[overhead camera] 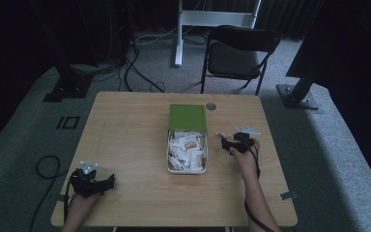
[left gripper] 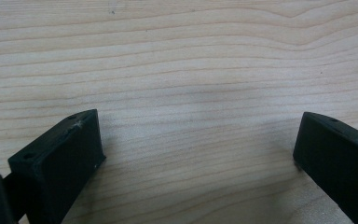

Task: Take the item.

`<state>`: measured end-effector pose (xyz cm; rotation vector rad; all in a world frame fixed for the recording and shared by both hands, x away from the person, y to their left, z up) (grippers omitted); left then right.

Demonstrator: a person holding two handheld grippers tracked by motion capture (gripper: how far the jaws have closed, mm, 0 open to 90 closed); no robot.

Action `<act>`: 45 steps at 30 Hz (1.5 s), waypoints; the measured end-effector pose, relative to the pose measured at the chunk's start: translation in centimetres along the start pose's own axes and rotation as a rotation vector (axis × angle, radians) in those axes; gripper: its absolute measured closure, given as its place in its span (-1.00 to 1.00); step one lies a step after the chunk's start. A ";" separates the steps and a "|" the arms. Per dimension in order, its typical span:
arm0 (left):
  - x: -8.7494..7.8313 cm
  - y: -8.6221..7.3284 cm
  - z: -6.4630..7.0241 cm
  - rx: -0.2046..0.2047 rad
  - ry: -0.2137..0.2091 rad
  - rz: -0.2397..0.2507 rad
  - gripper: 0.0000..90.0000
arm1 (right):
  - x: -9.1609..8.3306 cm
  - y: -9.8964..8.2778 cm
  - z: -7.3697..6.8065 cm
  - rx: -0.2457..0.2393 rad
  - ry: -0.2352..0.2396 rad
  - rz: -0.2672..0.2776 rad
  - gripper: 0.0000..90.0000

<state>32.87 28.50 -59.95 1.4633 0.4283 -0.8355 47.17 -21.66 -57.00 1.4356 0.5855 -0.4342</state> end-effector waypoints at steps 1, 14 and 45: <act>0.0 0.0 0.0 0.000 0.000 0.000 -0.95 | -0.2 -0.2 0.2 -0.007 -0.002 -0.007 -0.50; 0.0 0.0 0.0 0.000 0.000 0.000 -0.95 | -2.5 -2.8 2.4 0.015 -0.013 -0.044 -0.53; 0.0 0.0 0.0 0.002 0.000 -0.001 -0.95 | -7.4 -7.8 6.7 0.068 -0.082 -0.041 -0.55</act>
Point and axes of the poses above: each handheld gripper's, and its own axes: x roughly forward along the jaws, y roughly out of its top, z roughly to its right, the point moved 7 cm from there along x, roughly forward along the jaws, and after that the axes turned 9 degrees about -y, right-handed, at the moved point
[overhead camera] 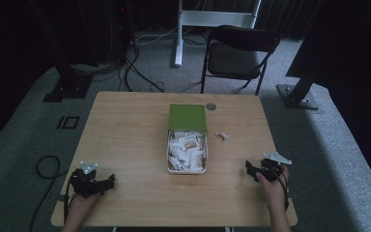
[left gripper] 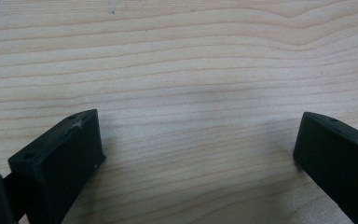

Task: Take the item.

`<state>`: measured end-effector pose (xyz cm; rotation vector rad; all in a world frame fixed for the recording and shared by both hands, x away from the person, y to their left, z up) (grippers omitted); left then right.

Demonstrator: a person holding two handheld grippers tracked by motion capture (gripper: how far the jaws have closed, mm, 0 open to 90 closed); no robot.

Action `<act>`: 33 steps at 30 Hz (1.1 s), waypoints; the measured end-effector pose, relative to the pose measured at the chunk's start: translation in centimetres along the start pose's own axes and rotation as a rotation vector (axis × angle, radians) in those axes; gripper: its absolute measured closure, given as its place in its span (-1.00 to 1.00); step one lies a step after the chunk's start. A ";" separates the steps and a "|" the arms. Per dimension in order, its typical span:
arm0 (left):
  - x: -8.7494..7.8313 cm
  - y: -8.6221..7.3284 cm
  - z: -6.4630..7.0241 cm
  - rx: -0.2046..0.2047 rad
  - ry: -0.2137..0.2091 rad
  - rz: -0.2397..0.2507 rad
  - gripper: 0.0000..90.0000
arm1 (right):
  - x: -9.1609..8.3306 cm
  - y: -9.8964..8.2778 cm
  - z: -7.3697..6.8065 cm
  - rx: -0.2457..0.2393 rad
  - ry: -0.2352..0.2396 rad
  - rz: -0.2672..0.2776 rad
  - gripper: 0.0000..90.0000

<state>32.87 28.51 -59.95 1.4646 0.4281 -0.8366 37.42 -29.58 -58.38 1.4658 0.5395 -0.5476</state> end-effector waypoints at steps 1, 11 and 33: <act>0.0 0.0 0.0 0.000 0.000 0.000 -0.95 | -0.1 -0.2 0.2 0.004 -0.008 -0.002 -0.55; 0.0 0.0 0.0 0.000 0.000 0.000 -0.95 | -0.7 -2.1 1.3 0.052 -0.058 -0.033 -0.58; 0.0 0.0 0.0 0.001 0.000 -0.001 -0.95 | -2.3 -4.4 1.9 0.005 -0.090 -0.056 -0.71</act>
Point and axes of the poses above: each handheld gripper's, and its own axes: x roughly forward along the jaws, y roughly out of its top, z roughly to its right, the point moved 7 cm from there along x, roughly forward along the jaws, and after that the axes turned 9 degrees about -y, right-handed, at the moved point
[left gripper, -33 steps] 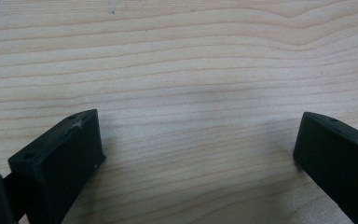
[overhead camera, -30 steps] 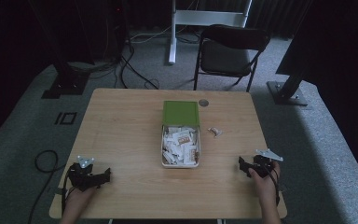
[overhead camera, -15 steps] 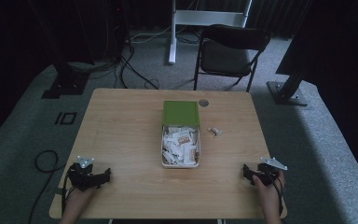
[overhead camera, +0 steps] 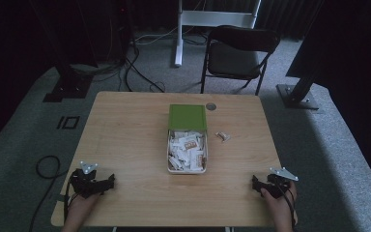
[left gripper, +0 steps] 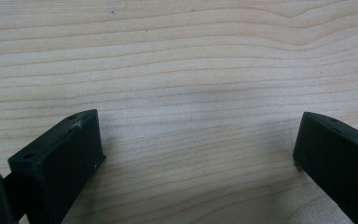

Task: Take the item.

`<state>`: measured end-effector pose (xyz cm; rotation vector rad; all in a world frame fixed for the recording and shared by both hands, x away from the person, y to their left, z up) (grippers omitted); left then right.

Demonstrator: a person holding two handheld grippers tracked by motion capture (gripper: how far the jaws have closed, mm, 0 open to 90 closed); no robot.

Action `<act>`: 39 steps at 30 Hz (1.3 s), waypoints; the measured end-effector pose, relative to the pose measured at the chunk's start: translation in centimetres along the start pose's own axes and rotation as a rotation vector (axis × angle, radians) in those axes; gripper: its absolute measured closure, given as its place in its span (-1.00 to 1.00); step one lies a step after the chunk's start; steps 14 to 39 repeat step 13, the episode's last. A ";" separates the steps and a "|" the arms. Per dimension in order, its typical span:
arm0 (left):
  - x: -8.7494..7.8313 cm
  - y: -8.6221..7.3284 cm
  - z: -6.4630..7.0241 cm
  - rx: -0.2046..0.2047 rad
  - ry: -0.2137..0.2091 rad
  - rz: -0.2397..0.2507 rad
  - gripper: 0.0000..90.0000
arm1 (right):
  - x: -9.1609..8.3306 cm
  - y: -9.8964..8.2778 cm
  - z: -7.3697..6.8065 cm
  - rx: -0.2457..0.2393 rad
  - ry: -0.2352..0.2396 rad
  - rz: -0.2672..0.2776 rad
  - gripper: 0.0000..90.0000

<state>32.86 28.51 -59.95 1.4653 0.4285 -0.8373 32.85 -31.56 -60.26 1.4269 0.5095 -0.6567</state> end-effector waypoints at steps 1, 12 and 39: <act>0.0 0.0 0.0 -0.001 0.000 0.001 -0.95 | 0.0 0.0 0.0 0.000 0.000 0.000 -0.71; 0.0 0.0 0.0 -0.001 0.000 0.001 -0.95 | 0.0 0.0 -0.1 -0.007 0.010 -0.001 -0.74; 0.0 0.0 0.0 0.000 0.000 0.000 -0.95 | 0.0 0.0 -0.1 -0.008 0.010 -0.001 -0.74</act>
Point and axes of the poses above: each handheld gripper's, and its own axes: x roughly forward along the jaws, y roughly out of its top, z roughly to its right, the point moved 7 cm from there along x, roughly forward along the jaws, and after that the axes turned 9 degrees about -y, right-handed, at the moved point
